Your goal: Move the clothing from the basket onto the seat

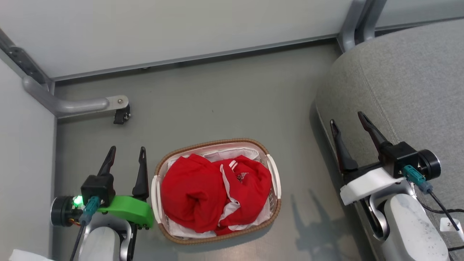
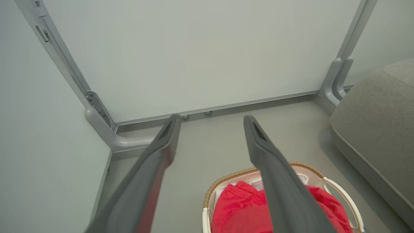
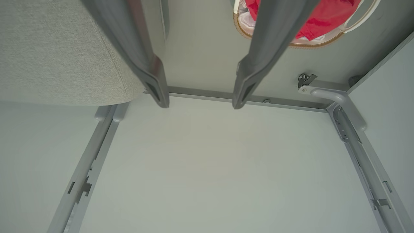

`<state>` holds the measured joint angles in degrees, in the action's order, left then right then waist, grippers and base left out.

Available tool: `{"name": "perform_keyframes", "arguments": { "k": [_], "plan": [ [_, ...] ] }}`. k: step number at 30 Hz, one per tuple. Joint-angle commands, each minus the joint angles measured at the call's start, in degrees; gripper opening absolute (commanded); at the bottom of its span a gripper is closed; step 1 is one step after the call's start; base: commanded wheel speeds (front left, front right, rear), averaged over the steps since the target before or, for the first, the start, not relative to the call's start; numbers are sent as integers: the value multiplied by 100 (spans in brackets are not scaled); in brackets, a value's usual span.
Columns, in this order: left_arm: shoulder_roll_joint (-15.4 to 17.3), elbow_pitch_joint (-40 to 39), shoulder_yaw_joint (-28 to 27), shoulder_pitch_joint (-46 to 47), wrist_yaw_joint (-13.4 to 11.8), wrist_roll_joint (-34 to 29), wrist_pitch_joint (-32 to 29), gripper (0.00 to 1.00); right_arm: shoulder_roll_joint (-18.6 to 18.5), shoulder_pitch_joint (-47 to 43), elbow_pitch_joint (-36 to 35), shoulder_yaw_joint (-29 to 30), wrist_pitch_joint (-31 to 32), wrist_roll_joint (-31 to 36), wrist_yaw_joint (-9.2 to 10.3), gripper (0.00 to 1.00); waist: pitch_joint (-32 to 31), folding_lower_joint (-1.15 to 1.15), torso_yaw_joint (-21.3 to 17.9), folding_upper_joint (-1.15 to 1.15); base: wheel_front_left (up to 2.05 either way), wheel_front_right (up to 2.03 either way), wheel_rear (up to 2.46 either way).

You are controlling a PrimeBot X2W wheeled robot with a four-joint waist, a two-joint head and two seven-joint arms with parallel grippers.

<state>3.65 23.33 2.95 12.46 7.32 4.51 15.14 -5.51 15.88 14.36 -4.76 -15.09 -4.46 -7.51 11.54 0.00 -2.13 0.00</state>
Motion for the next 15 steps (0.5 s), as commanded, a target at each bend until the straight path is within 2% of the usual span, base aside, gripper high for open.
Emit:
{"name": "perform_keyframes", "arguments": {
  "k": [1, 15],
  "plan": [
    [44, 68, 46, 187, 23, 106, 2, 100, 25, 133, -56, -27, -12, 27, 4, 100, 609, 0, -315, 0, 0, 0, 0],
    [378, 973, 869, 1319, 22, 390, 0, 100, 243, 858, -594, -220, -11, -24, 5, 100, 2001, 0, -789, 0, 0, 0, 0]
  ]
}}
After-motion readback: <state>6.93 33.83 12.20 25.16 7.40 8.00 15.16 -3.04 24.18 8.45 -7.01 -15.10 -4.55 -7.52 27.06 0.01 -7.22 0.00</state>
